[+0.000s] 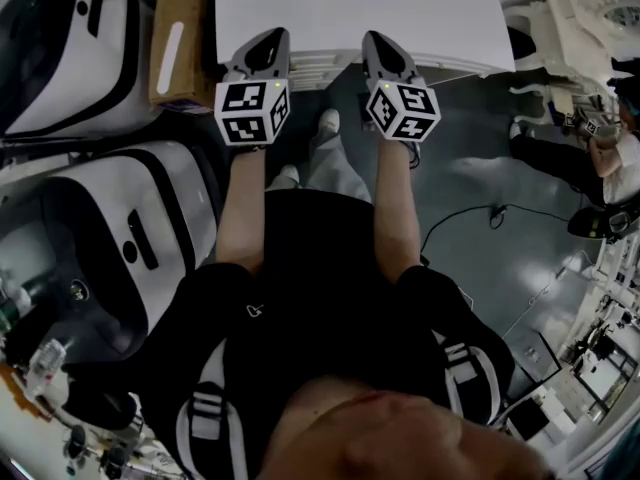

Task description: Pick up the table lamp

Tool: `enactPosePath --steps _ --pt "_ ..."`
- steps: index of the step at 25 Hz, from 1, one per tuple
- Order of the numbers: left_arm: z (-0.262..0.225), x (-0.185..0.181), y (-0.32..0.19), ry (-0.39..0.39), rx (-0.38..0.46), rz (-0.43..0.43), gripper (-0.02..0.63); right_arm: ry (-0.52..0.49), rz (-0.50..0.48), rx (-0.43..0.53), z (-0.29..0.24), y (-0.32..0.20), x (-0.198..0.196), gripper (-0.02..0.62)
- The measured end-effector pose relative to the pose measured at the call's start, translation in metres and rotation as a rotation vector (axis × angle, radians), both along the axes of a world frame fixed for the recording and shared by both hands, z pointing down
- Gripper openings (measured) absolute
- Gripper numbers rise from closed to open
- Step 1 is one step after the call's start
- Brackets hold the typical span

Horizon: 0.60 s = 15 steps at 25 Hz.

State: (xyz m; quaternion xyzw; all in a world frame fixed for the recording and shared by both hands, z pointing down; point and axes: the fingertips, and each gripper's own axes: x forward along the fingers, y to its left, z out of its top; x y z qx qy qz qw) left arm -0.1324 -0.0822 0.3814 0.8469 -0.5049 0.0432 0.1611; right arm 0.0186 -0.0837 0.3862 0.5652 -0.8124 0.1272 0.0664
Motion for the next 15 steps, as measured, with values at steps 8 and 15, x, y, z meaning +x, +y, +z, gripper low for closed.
enactPosePath --steps 8,15 --pt "0.026 0.047 -0.028 -0.032 -0.058 0.062 0.011 -0.033 0.054 -0.022 0.023 -0.030 0.039 0.018" --pt "0.053 0.078 -0.050 -0.048 -0.121 0.092 0.011 -0.033 0.076 -0.073 0.051 -0.051 0.065 0.018"
